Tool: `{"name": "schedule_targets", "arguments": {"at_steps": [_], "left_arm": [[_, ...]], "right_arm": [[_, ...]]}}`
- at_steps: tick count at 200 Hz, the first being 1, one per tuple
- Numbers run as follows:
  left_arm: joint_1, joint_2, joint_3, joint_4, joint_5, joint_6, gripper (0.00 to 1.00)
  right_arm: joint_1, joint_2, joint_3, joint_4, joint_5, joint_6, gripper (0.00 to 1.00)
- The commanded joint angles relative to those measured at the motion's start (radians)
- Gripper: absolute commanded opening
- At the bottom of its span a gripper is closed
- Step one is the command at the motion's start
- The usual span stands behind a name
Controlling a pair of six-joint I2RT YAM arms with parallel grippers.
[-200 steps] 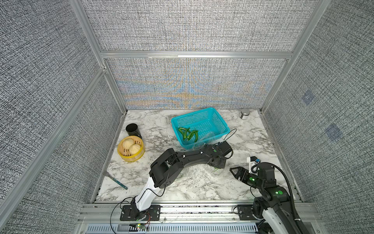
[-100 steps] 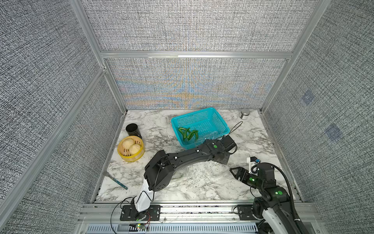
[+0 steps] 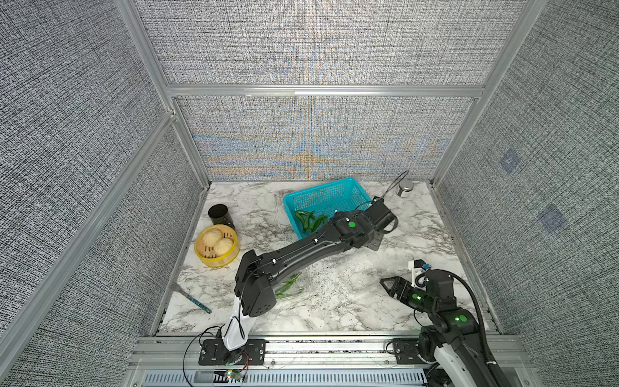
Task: Take small green peppers out of containers
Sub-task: Pick up the green pepper from the packing box, then place the green pepper in the basket.
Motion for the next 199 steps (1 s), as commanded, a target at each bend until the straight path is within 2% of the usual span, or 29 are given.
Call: {"name": "schedule_targets", "arguments": {"at_steps": [1,32,55,76,108,179,192,199], "left_arm": [[0.057,0.016,0.055,-0.030,-0.046,0.057,0.11],[0.200,0.044,0.102,0.012,0.035,0.098,0.11],[0.306,0.142,0.192,-0.011,0.153,0.099,0.12],[0.363,0.212,0.212,-0.001,0.205,0.101,0.11],[0.411,0.278,0.169,0.044,0.254,0.073,0.11],[0.459,0.385,0.104,0.056,0.344,0.012,0.11],[0.460,0.389,0.085,0.068,0.334,0.012,0.16],[0.460,0.391,0.078,0.072,0.329,0.013,0.23]], "right_arm": [[0.001,0.000,0.001,0.009,-0.016,0.000,0.81],[0.000,-0.008,-0.002,0.006,-0.017,0.004,0.81],[0.001,-0.011,-0.008,0.011,-0.018,0.009,0.81],[0.001,-0.011,-0.006,0.007,-0.020,0.009,0.81],[0.000,-0.016,0.001,-0.007,-0.019,0.005,0.81],[0.000,-0.019,0.006,-0.014,-0.023,0.003,0.81],[0.000,-0.022,0.006,-0.018,-0.023,0.003,0.81],[-0.001,-0.022,0.007,-0.018,-0.023,0.004,0.81]]}}
